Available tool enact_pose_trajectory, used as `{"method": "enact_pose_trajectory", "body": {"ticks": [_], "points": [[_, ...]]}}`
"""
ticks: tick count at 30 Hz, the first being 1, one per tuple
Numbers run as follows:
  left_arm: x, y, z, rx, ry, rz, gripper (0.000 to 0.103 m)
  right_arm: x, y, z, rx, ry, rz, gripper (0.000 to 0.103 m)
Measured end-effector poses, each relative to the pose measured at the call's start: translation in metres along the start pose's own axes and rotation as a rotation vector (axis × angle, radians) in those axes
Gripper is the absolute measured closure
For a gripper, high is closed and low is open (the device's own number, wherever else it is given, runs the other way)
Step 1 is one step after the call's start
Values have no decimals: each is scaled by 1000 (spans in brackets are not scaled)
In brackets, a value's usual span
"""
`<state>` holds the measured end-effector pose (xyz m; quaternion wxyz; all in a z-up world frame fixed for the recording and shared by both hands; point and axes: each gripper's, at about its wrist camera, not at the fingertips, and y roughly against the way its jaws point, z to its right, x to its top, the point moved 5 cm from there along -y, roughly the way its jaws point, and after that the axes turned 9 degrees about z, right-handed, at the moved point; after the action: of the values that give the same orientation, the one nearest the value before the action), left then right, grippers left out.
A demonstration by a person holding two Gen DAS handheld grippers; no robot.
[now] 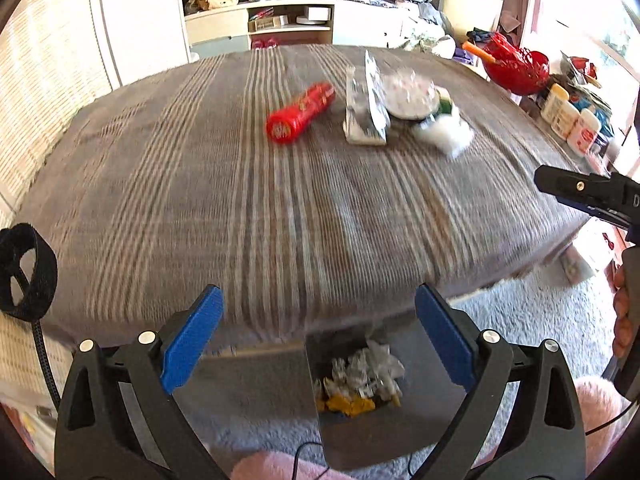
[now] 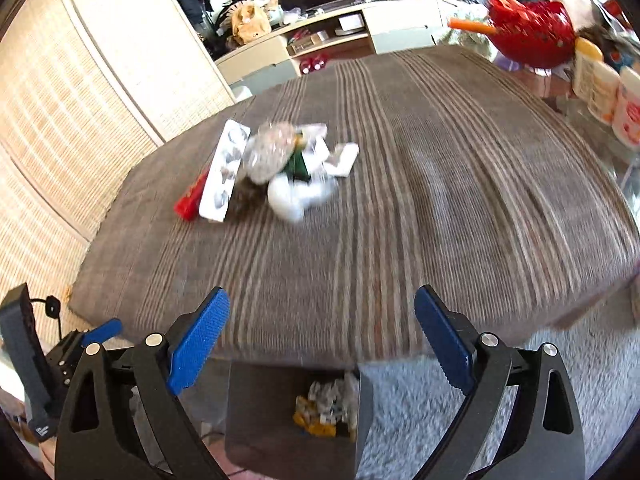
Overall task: Collect trash
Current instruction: 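Grasp the foil blister pack with the left gripper while the right grasps clear plastic bag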
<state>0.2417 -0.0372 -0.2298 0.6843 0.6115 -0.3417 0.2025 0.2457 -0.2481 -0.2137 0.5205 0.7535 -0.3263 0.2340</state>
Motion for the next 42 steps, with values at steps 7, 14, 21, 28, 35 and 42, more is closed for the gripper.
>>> {"method": "enact_pose_trajectory", "body": {"ticks": [7, 14, 21, 28, 35, 42], "points": [[40, -27, 0, -35, 10, 13, 21, 28, -36, -14, 23, 40, 11, 37], [67, -58, 6, -59, 4, 10, 26, 36, -65, -24, 18, 86, -5, 47], [91, -82, 11, -85, 29, 18, 26, 31, -80, -20, 19, 87, -19, 57], [113, -98, 18, -79, -2, 35, 31, 27, -76, -13, 52, 110, -29, 76], [122, -113, 23, -71, -26, 42, 34, 19, -64, -7, 62, 107, -30, 78], [114, -123, 37, -102, -50, -7, 71, 12, -58, -3, 63, 74, -21, 78]]}}
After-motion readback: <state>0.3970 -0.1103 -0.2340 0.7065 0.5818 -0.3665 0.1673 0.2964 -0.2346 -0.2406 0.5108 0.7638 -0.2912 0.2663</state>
